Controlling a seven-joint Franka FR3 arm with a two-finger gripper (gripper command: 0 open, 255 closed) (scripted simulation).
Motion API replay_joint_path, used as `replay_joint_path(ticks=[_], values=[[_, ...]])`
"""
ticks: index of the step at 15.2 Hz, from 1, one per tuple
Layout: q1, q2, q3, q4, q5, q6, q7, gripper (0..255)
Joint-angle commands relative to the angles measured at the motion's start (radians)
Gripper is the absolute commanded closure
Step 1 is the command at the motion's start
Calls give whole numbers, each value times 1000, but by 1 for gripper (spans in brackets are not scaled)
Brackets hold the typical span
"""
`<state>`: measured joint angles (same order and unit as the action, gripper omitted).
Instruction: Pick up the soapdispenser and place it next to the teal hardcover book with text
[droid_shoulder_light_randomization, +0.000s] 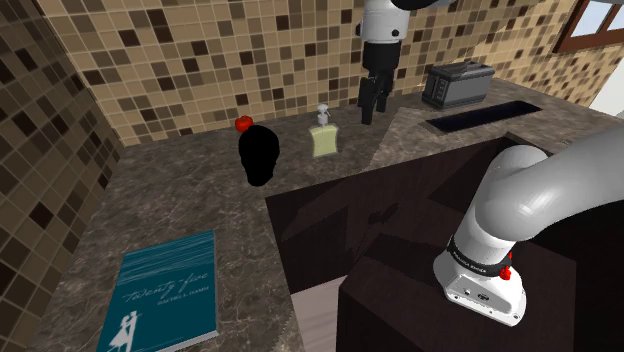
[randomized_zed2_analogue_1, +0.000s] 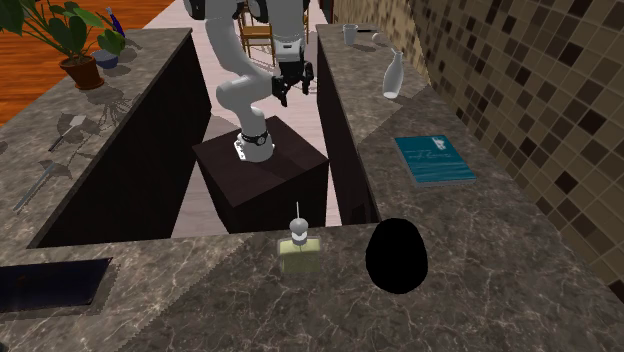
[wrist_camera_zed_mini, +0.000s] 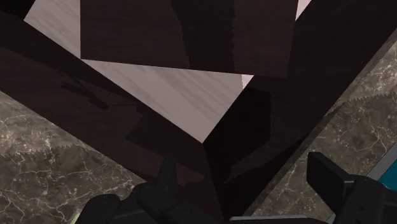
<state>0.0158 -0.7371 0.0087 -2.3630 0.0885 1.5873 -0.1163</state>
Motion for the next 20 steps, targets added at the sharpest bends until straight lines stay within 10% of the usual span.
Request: replay_joint_path(ticks=[1,20], values=[[0,0,0,0,0,0,0,0],[-19,504,-324,105,-28,451,-566,0]])
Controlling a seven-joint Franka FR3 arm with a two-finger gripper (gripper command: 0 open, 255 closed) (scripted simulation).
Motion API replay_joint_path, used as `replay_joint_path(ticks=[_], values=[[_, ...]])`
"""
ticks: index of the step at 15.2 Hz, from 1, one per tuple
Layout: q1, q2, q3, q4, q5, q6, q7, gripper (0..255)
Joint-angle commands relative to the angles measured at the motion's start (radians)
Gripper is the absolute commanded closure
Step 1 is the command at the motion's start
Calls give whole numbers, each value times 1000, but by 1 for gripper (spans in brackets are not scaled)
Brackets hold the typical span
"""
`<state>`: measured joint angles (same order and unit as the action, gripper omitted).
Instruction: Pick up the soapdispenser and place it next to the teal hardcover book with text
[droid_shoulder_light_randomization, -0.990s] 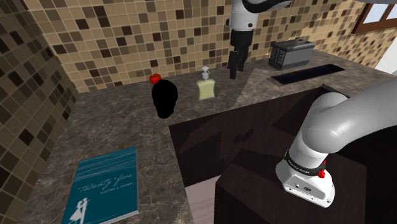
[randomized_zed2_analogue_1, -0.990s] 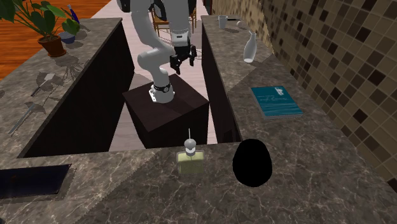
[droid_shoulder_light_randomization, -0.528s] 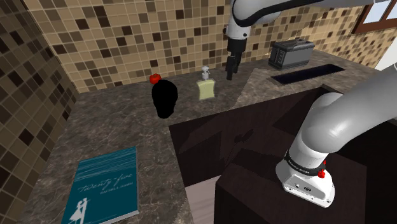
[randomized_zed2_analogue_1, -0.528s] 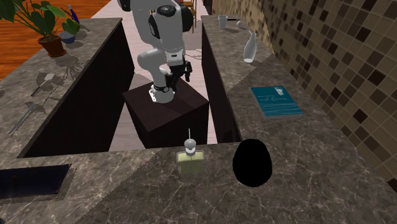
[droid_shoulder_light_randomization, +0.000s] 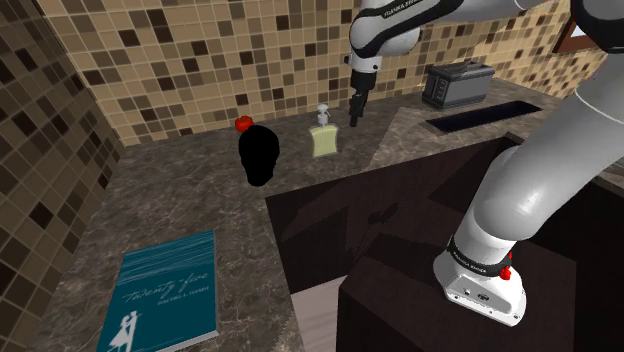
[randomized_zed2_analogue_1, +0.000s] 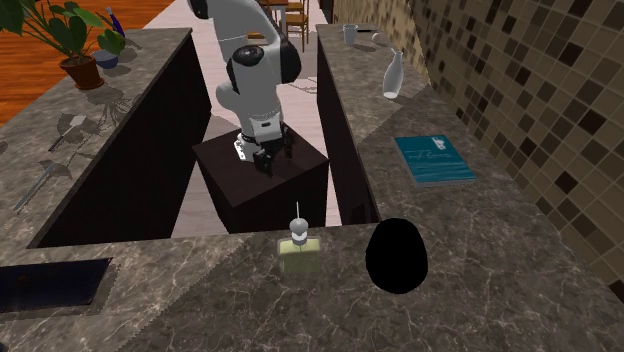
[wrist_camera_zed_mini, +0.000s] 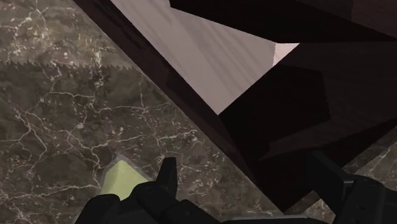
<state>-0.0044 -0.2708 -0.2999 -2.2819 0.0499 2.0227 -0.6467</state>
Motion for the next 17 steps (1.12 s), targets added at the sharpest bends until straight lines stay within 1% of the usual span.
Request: replay_joint_path(ticks=[1,5,8,11,15,16,17], values=[[3,75,-29,46,26,32,-69,0],[-1,231,-71,148,102,79,-205,0],[-16,354,-87,242,171,96,-307,0],[-45,478,-86,350,241,98,-400,0],[-99,644,-67,520,321,80,-501,0],[-109,671,-62,551,332,75,-514,0],[-110,677,-59,546,336,85,-516,0]])
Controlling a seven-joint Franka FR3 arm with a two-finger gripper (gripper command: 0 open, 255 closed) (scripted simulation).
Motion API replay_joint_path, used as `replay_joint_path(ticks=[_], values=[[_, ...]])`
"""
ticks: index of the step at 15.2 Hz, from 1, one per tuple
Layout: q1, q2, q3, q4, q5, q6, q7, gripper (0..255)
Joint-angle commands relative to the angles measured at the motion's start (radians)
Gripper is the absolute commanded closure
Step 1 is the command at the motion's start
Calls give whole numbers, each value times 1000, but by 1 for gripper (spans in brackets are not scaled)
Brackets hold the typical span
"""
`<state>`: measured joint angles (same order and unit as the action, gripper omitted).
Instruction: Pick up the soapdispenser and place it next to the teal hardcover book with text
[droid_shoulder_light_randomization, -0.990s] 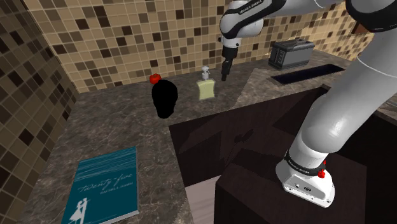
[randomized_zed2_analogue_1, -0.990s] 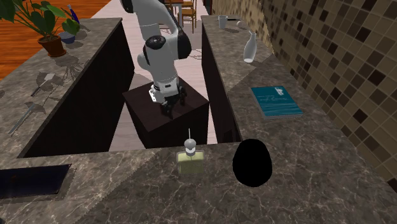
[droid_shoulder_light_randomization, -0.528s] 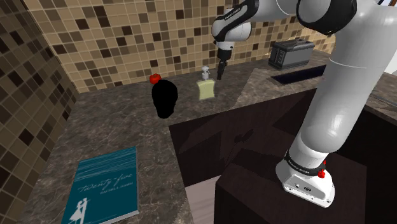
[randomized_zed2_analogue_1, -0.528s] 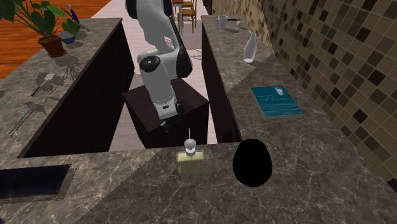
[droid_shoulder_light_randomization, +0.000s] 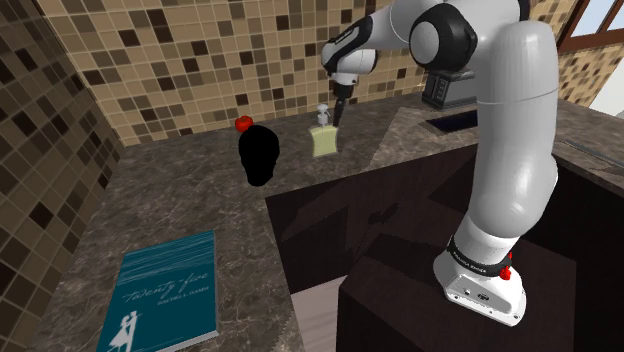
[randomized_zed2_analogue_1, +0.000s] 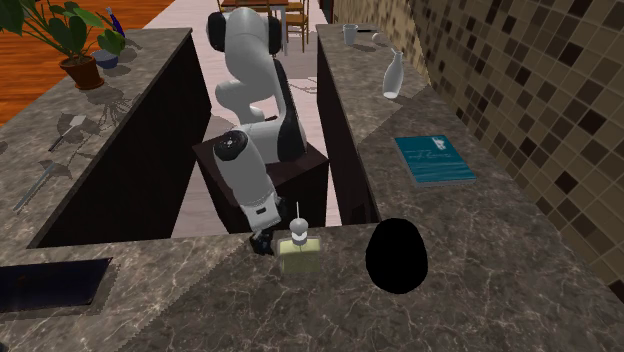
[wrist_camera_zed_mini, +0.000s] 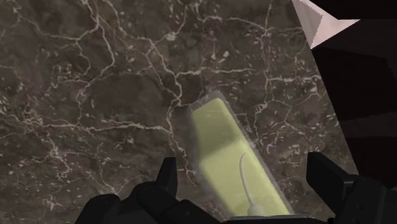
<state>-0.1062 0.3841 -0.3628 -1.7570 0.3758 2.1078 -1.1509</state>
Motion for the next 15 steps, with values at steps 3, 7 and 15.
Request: replay_joint_path(ticks=[3,7,15], values=[[-7,41,11,8,22,31,-19,0],[-7,66,19,-4,36,66,-28,0],[-7,66,19,-4,36,66,-28,255]])
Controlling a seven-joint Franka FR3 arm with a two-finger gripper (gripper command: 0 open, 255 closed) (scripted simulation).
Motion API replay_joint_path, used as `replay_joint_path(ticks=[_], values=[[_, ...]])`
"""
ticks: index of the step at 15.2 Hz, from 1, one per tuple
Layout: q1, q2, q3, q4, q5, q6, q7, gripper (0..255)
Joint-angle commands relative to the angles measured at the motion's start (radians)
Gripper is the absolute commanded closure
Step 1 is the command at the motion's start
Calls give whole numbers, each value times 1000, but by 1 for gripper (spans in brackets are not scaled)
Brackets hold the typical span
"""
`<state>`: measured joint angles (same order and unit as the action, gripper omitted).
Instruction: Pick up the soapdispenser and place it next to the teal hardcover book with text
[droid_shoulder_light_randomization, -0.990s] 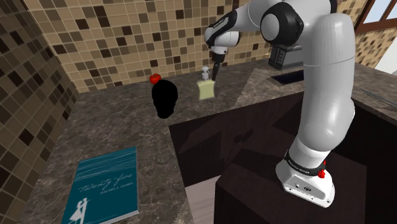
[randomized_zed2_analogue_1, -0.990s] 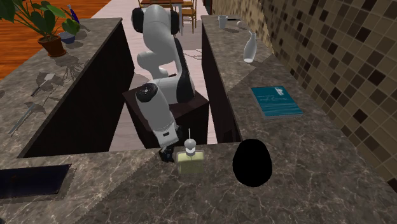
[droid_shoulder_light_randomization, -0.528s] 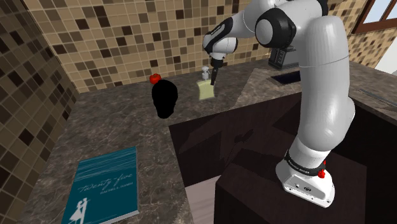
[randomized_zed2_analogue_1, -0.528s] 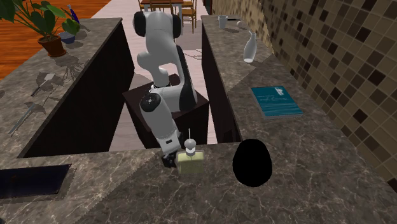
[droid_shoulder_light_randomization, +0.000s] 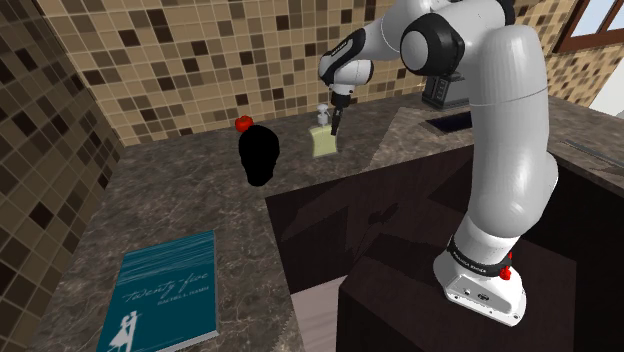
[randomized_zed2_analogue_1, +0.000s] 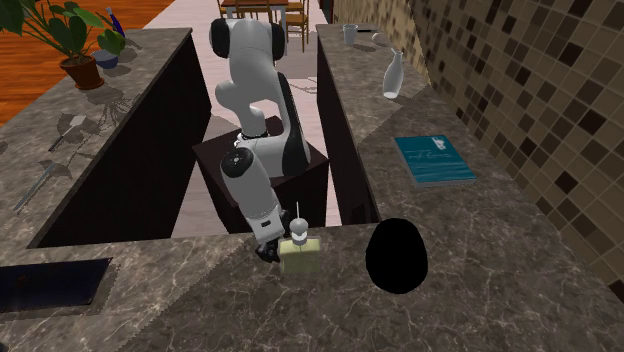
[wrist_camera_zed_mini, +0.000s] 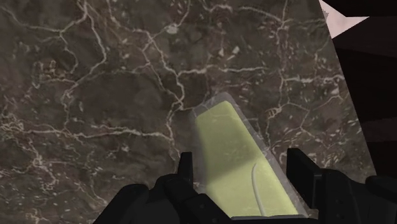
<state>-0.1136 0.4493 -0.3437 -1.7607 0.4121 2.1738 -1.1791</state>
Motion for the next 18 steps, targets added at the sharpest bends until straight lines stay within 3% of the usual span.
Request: replay_joint_path(ticks=[1,9,18], values=[[0,0,0,0,0,0,0,255],[0,1,0,0,0,0,0,255],[8,-55,-16,42,-37,-91,37,255]])
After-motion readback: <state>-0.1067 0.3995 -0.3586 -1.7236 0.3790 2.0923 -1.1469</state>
